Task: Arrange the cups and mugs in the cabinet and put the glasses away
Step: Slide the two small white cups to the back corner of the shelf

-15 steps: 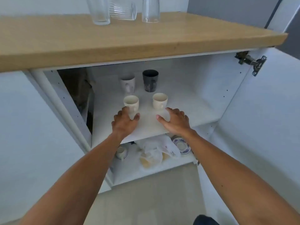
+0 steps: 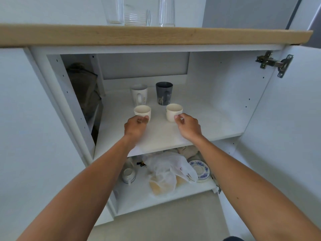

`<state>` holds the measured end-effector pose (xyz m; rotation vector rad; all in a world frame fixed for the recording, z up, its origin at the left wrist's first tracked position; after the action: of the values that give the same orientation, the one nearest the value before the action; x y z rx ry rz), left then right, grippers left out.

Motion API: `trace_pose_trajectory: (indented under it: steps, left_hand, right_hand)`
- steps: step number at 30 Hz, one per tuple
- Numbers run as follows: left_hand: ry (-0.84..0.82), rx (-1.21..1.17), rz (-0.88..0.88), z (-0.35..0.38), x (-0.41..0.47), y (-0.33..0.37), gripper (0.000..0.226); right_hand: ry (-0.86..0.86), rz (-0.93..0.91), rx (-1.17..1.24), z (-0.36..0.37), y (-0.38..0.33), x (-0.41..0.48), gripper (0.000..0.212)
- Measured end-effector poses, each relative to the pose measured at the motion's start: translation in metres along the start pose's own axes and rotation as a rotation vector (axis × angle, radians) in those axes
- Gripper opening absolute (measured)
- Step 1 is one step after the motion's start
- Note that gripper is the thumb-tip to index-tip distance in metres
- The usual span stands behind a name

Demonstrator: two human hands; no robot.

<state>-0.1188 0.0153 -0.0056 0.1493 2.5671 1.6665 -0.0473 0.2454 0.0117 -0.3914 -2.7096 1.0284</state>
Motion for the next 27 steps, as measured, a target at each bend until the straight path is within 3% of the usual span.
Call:
trace_pose_trajectory:
  steps: [12, 17, 21, 27]
  left_hand:
    - [0.207, -0.256, -0.129, 0.008, 0.0, 0.0, 0.031]
    - [0.24, -0.249, -0.128, 0.004, 0.0, -0.003, 0.018]
    - [0.21, -0.325, -0.082, 0.006, 0.004, -0.005, 0.023]
    - [0.112, -0.428, -0.024, 0.017, 0.012, -0.005, 0.014]
  right_hand:
    - [0.073, 0.139, 0.419, 0.004, 0.013, 0.017, 0.039]
    - [0.023, 0.243, 0.632, 0.015, 0.021, 0.016, 0.022]
    - [0.028, 0.278, 0.835, 0.021, 0.022, 0.014, 0.022]
    - [0.141, 0.258, 0.93, 0.004, 0.034, 0.009, 0.021]
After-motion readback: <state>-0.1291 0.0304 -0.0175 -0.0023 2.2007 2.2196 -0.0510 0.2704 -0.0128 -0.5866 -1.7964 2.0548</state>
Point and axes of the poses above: each hand's wrist, its own x-axis towards the middle knuckle, its own z-axis out of the palm, y = z × x, the point moved 10 cm from there along x, towards the middle knuckle, and after that the axes turned 6 degrees about -y, right-handed, at the moved point
